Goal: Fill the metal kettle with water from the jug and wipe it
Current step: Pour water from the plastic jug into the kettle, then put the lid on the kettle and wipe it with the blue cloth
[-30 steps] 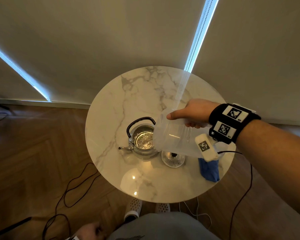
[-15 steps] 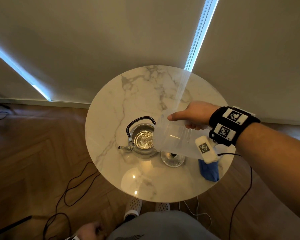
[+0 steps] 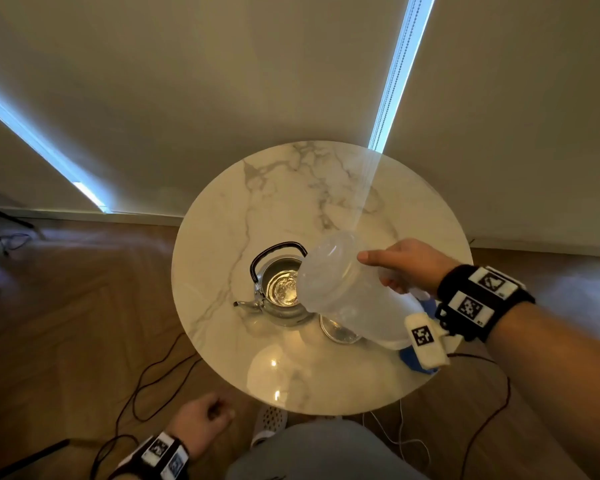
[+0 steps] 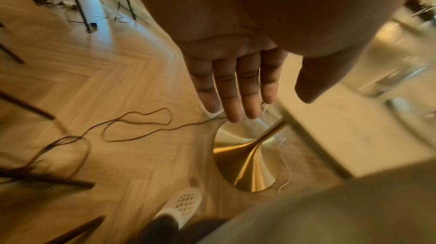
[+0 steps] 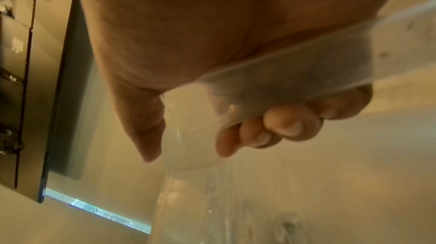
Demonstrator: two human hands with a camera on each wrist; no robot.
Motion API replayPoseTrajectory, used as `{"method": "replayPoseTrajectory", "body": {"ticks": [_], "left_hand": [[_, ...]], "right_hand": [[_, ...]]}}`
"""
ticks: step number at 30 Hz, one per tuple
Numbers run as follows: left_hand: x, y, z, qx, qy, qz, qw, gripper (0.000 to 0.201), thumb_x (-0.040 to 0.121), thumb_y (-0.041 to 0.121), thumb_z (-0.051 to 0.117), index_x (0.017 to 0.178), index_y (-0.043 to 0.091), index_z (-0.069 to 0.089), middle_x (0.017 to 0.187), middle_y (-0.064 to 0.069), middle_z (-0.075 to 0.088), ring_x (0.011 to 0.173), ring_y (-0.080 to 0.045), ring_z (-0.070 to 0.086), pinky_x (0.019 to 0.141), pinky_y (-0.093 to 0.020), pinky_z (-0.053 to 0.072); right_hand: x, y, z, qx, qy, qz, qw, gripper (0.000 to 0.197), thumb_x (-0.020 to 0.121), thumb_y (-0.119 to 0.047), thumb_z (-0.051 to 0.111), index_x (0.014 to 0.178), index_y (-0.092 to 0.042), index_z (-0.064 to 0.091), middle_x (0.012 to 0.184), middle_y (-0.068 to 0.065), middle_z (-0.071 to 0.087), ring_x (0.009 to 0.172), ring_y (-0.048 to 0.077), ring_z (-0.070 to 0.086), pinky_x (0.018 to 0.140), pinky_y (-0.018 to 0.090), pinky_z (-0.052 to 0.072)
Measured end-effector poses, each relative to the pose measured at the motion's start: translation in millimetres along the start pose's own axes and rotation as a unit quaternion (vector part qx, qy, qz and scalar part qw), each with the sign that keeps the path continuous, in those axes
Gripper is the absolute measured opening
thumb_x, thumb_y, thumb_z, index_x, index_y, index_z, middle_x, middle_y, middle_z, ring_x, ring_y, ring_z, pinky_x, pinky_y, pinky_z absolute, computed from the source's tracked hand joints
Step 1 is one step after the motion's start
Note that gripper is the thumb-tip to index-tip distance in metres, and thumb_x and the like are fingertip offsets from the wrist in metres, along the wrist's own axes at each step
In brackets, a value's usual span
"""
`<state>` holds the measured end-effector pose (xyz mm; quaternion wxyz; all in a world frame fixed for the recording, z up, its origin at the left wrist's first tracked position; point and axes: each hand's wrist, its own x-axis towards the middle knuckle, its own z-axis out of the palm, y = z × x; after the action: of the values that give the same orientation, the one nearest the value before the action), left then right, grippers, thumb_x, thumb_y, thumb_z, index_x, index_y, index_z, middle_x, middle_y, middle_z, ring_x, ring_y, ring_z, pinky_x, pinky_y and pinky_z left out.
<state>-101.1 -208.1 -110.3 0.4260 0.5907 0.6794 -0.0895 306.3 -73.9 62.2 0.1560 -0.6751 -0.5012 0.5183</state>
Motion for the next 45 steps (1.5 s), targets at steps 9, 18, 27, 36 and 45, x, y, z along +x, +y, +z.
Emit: {"method": "replayPoseTrajectory", "body": {"ticks": [9, 18, 27, 36, 45], "left_hand": [[4, 153, -74, -0.256, 0.06, 0.138, 0.955, 0.048, 0.074, 0.076, 0.051, 0.103, 0.042, 0.067, 0.101, 0.012, 0.072, 0.097, -0.01, 0.068, 0.091, -0.039, 0.054], [-5, 282, -102, -0.416, -0.043, 0.214, 0.883, 0.052, 0.086, 0.052, 0.06, 0.134, 0.036, 0.05, 0.124, 0.013, 0.065, 0.119, -0.012, 0.06, 0.103, -0.04, 0.047], [81, 345, -134, -0.297, -0.048, 0.293, 0.907, 0.071, 0.07, 0.05, 0.079, 0.132, 0.031, 0.05, 0.123, 0.006, 0.066, 0.114, -0.015, 0.065, 0.1, -0.048, 0.05], [150, 368, -136, -0.3, -0.014, 0.254, 0.92, 0.074, 0.075, 0.041, 0.076, 0.136, 0.032, 0.034, 0.126, 0.005, 0.063, 0.108, -0.013, 0.064, 0.088, -0.03, 0.054], [167, 359, -123, -0.273, -0.047, 0.282, 0.919, 0.087, 0.063, 0.06, 0.079, 0.134, 0.037, 0.034, 0.134, 0.008, 0.058, 0.122, -0.011, 0.057, 0.103, -0.038, 0.049]], "right_hand": [[-29, 42, 1, 0.182, 0.034, -0.082, 0.979, 0.08, 0.052, -0.082, 0.075, 0.066, -0.006, 0.06, 0.058, 0.011, 0.054, 0.055, 0.024, 0.048, 0.052, 0.03, 0.041], [-37, 64, 6, 0.286, 0.139, -0.154, 0.936, 0.084, 0.062, -0.084, 0.07, 0.065, -0.001, 0.059, 0.068, 0.016, 0.059, 0.06, 0.027, 0.053, 0.067, 0.041, 0.044], [-8, 42, -5, 0.277, 0.192, -0.091, 0.937, 0.021, 0.093, -0.04, 0.066, 0.107, -0.026, 0.071, 0.097, -0.016, 0.079, 0.09, -0.002, 0.071, 0.075, 0.017, 0.05], [56, 49, -10, 0.142, 0.282, -0.026, 0.949, 0.022, 0.094, -0.058, 0.057, 0.101, -0.038, 0.062, 0.11, -0.004, 0.07, 0.103, 0.013, 0.064, 0.088, 0.037, 0.049], [52, 65, -7, 0.158, 0.244, 0.007, 0.957, 0.036, 0.097, -0.054, 0.055, 0.123, -0.03, 0.061, 0.108, -0.016, 0.066, 0.1, -0.003, 0.059, 0.082, 0.028, 0.045]]}}
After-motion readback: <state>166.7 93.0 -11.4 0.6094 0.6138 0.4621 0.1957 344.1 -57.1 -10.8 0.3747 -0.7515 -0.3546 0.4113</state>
